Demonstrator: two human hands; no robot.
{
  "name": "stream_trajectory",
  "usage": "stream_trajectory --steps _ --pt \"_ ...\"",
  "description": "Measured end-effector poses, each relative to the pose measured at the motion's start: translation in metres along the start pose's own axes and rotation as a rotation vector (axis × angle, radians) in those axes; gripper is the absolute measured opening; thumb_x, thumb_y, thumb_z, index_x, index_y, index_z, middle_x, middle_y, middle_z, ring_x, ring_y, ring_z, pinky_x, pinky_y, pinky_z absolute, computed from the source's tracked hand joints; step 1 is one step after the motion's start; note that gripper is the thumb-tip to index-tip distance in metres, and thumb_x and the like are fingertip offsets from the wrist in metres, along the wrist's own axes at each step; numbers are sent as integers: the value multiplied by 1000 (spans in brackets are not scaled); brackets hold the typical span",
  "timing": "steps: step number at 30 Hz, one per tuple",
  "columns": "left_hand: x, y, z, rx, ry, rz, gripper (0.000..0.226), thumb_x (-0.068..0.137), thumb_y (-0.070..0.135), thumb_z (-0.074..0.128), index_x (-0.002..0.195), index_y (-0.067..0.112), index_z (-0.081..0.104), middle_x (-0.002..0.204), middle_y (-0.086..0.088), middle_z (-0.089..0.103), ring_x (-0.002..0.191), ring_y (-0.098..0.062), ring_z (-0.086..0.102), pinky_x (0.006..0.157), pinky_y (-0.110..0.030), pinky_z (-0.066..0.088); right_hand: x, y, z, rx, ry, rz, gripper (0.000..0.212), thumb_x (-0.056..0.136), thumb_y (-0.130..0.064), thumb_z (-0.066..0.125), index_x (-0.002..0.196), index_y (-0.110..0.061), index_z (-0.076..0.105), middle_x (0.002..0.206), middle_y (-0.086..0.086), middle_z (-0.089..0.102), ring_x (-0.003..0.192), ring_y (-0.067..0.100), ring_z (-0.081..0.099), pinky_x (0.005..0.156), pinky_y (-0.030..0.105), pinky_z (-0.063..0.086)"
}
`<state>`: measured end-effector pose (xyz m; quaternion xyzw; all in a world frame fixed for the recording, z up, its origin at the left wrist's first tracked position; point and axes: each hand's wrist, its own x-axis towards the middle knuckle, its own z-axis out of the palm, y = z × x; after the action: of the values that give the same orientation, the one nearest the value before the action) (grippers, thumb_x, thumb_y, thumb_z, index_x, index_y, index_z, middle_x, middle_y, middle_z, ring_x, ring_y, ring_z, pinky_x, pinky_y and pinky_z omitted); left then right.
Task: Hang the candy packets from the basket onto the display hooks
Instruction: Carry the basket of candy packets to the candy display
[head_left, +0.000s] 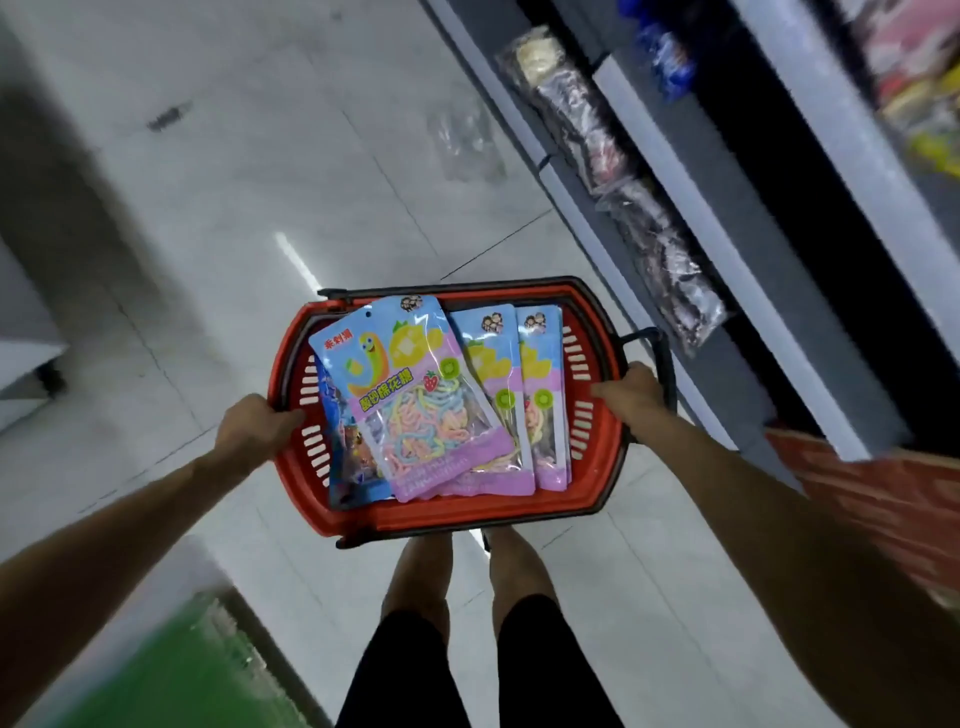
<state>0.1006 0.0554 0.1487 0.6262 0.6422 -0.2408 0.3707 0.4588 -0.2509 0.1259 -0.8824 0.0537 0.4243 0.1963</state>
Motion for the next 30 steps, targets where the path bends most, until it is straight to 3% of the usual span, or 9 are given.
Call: stream_trajectory --steps 3,7,10,13,17,21,23,26,30 --pt "-52 61 -25 154 -23 144 22 97 29 68 97 7 67 86 -11 72 66 -24 69 62 -34 57 -61 46 -58 67 81 71 40 78 -16 82 113 -4 68 100 12 72 78 25 67 69 29 53" --pt "-121 133 -31 359 -83 376 26 97 34 68 99 8 70 82 -7 71 65 -21 69 55 -28 52 -143 118 -115 183 178 161 43 77 -23 85 113 -6 68 97 10 71 76 24 64 69 27 48" --pt "-175 189 -20 507 -71 509 34 91 41 71 95 7 67 84 -10 73 69 -26 69 62 -33 56 -202 181 -145 284 247 240 40 81 -27 82 110 -4 65 97 10 67 79 24 61 70 28 46" --pt "-231 246 11 672 -61 663 53 73 56 65 93 7 69 85 -14 74 74 -33 71 72 -40 59 -255 249 -169 386 299 332 33 82 -29 81 104 -7 69 93 10 71 78 26 63 69 29 48" --pt "-329 313 81 841 -50 856 37 89 44 72 88 7 70 88 -16 74 78 -33 68 71 -38 56 -326 343 -187 570 374 399 18 84 -29 80 89 -16 69 81 3 69 71 22 66 67 27 52" --pt "-432 345 176 967 -101 1103 34 88 48 70 98 15 73 87 -9 74 73 -26 68 67 -34 56 -392 445 -187 717 467 514 37 81 -31 80 107 -6 75 95 8 75 82 25 70 77 32 59" --pt "-485 348 227 1049 -125 1192 30 92 47 70 91 17 70 85 -8 73 65 -22 66 60 -30 54 -426 491 -186 753 509 585 39 82 -31 79 110 -5 73 96 10 72 82 27 65 75 30 54" --pt "-561 341 304 1158 -195 1321 35 92 49 69 88 15 73 82 -7 75 69 -23 71 64 -34 58 -479 557 -180 867 570 689 35 81 -27 80 108 -6 73 95 9 71 84 28 67 77 32 56" --pt "-659 317 401 1215 -304 1531 33 92 43 71 76 16 61 76 -7 70 64 -23 63 55 -31 45 -553 637 -166 994 690 820 30 81 -25 81 105 -11 71 96 8 71 85 27 68 82 33 58"
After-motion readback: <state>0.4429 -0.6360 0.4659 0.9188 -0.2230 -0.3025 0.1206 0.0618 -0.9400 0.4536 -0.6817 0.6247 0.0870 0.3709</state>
